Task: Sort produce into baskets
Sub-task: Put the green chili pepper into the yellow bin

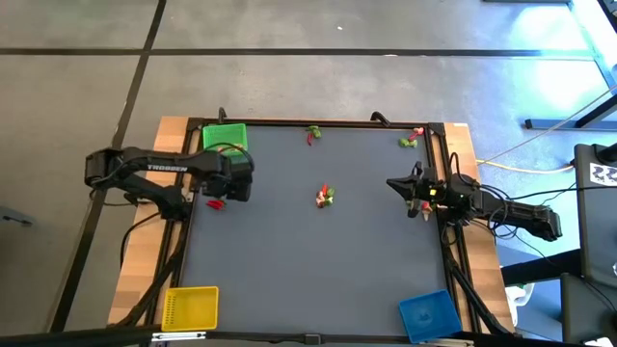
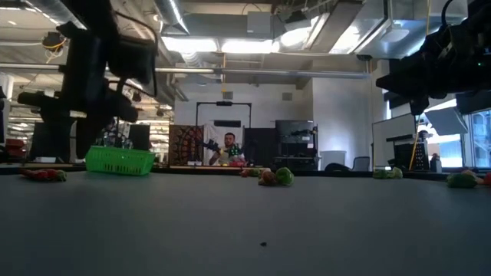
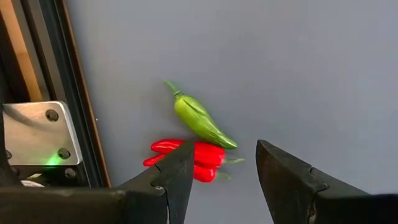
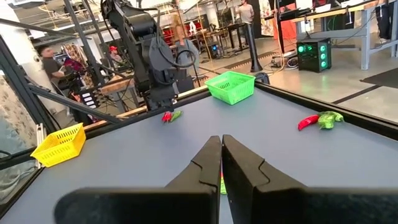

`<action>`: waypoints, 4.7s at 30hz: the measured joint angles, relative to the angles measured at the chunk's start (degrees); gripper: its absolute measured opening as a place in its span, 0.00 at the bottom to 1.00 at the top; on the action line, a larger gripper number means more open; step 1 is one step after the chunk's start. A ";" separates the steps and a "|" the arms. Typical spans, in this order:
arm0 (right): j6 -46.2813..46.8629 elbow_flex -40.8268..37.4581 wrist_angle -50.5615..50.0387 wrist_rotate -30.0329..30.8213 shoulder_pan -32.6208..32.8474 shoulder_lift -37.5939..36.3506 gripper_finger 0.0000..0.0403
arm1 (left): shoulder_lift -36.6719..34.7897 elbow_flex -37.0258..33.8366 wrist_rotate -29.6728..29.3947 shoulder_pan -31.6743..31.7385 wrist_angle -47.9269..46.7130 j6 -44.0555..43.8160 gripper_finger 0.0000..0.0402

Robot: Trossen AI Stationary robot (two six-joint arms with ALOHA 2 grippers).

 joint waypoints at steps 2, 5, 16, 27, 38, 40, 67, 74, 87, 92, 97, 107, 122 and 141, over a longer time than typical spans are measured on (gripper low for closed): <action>0.00 0.00 0.02 -0.01 0.00 0.00 0.04 | 0.00 -1.31 -0.01 0.12 0.98 -1.01 0.41; 0.00 0.00 0.02 -0.03 0.00 0.00 0.04 | 0.01 -2.93 -0.04 0.31 1.69 -2.22 0.41; 0.00 0.00 0.04 -0.08 0.00 0.00 0.04 | 0.22 -5.50 0.00 0.34 4.59 -4.28 0.41; 0.00 0.00 0.04 -0.10 0.00 0.02 0.04 | 0.22 -7.95 0.76 0.35 8.22 -5.29 0.41; -0.02 0.00 -0.13 -0.12 0.00 0.00 0.04 | 0.22 -7.95 -0.99 0.46 8.97 -3.54 0.39; -0.02 0.02 -0.15 -0.13 0.00 0.01 0.04 | 0.22 -7.95 -1.34 0.46 9.60 -2.39 0.36; -0.22 0.02 -0.25 -0.16 0.00 0.02 0.04 | 0.31 -3.26 -2.54 0.24 14.14 16.55 0.07; -0.22 0.02 -0.25 -0.14 0.01 0.02 0.04 | 0.28 5.88 -0.59 -2.64 11.61 24.02 0.08; -0.24 0.02 -0.25 -0.14 0.01 0.01 0.04 | 0.22 16.76 3.60 -16.14 10.79 31.59 0.08; -0.24 0.02 -0.25 -0.14 0.01 0.02 0.04 | 0.22 16.77 6.22 -21.61 10.80 29.07 0.08; -0.24 0.02 -0.25 -0.14 0.00 0.02 0.04 | 0.22 16.77 7.94 -26.86 10.98 24.65 0.08; -0.24 0.02 -0.29 -0.60 0.02 0.02 0.04 | 0.22 16.77 8.27 -36.39 11.02 17.21 0.08; -0.22 0.00 -0.38 -1.63 0.02 0.02 0.04 | 0.22 16.11 8.22 -47.21 10.89 12.44 0.08; -0.22 0.00 -0.38 -1.65 0.02 0.02 0.04 | 0.22 14.32 11.12 -59.90 11.04 -5.32 0.08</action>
